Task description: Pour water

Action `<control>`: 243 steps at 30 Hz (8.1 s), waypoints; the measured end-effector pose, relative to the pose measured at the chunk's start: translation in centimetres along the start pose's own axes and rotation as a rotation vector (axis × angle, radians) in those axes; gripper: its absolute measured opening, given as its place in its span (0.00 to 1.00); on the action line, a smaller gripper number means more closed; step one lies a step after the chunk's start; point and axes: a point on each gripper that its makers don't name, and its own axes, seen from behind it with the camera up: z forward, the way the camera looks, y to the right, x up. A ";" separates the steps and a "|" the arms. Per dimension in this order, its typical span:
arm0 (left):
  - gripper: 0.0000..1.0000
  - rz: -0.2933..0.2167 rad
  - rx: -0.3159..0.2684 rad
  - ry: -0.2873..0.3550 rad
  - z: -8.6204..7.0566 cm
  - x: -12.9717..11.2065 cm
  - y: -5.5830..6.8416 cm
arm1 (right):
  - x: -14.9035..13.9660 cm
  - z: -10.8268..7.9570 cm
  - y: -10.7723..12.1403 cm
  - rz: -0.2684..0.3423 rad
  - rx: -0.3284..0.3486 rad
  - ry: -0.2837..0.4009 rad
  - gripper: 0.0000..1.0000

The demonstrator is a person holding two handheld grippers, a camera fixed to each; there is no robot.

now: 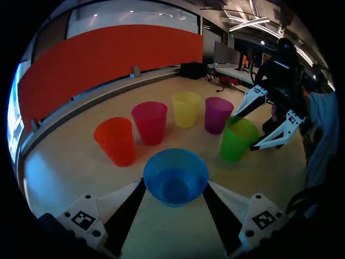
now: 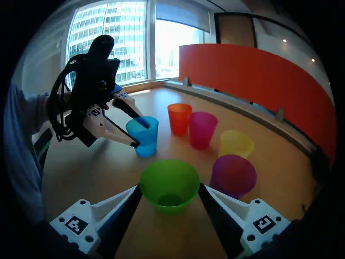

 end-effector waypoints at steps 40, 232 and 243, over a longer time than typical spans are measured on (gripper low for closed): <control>0.84 -0.003 0.029 0.027 -1.2 0.7 -0.2 | 0.5 1.2 -0.4 -0.006 -0.022 0.016 0.92; 0.85 1.081 0.563 0.540 -18.3 27.1 7.2 | 18.1 -5.1 -7.0 -0.083 0.080 0.455 0.91; 0.85 1.151 0.576 0.541 -18.3 27.6 7.7 | 18.3 -5.3 -7.0 -0.087 0.076 0.456 0.91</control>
